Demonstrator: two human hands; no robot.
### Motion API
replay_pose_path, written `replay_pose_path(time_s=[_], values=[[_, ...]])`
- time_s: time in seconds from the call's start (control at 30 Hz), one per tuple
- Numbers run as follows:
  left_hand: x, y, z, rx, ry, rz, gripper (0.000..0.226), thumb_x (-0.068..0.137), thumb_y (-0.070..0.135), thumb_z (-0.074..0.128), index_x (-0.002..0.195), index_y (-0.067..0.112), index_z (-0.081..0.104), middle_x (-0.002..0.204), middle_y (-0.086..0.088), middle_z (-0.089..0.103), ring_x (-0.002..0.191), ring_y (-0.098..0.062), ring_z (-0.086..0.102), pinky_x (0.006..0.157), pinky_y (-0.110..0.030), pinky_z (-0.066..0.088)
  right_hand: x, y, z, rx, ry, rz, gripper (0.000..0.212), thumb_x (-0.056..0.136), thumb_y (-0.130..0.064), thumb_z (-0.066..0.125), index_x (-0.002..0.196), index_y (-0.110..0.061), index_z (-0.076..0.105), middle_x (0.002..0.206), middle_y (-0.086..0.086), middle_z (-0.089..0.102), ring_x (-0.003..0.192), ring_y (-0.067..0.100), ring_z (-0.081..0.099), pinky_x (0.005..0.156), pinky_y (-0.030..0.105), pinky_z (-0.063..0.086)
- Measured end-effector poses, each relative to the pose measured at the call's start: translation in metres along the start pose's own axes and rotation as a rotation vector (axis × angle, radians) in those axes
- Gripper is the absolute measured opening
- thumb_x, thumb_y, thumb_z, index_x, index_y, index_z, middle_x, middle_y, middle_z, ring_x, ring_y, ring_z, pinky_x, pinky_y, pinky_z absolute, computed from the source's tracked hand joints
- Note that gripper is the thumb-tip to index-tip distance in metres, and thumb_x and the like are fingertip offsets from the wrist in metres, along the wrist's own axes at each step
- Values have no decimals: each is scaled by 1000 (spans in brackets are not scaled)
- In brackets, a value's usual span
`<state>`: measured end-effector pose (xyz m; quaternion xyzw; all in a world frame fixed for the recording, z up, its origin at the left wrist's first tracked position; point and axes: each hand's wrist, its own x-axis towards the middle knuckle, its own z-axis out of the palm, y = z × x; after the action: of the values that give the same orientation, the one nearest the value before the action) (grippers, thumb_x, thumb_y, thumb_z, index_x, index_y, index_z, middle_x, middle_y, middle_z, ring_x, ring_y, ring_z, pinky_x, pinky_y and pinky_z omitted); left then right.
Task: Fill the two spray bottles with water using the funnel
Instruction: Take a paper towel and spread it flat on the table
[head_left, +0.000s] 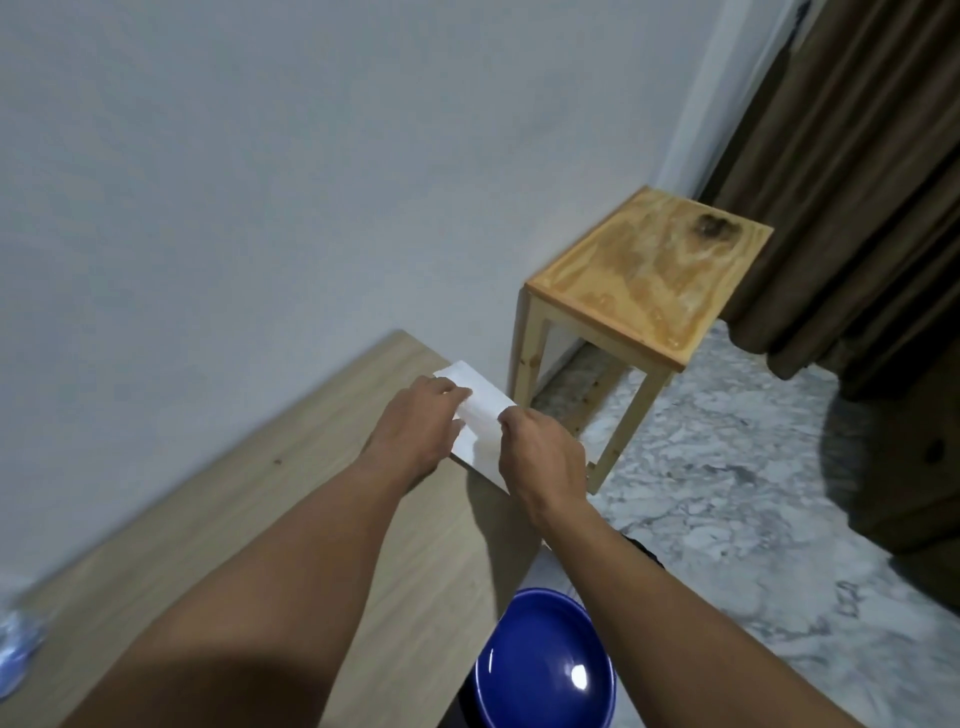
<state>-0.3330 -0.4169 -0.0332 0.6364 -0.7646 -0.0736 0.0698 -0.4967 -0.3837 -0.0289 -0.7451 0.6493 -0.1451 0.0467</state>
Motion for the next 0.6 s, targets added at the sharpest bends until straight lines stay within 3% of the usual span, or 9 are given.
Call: replay_pose_path(time_s=[0.23, 0.43, 0.6], values=[[13, 7, -39, 81, 175, -14, 27, 100, 33, 48, 119, 33, 68, 135, 8, 56, 124, -20, 44, 96, -35, 39, 10, -2, -47, 75, 129, -57, 21, 99, -14, 47, 106, -17, 66, 94, 1, 69, 87, 27, 59, 70, 41, 50], [6, 8, -92, 83, 313, 28, 23, 99, 36, 49, 108, 33, 70, 124, 14, 62, 117, -19, 46, 88, -33, 34, 16, -4, -93, 197, 190, -1, 23, 101, -16, 44, 103, -16, 66, 93, 3, 69, 84, 26, 59, 64, 38, 47], [-7, 15, -135, 12, 350, 75, 20, 98, 35, 54, 103, 31, 73, 115, 13, 67, 111, -20, 50, 89, -34, 40, 16, -13, -124, 258, 237, 42, 24, 99, -20, 46, 102, -20, 69, 92, -2, 70, 82, 23, 60, 61, 33, 40]])
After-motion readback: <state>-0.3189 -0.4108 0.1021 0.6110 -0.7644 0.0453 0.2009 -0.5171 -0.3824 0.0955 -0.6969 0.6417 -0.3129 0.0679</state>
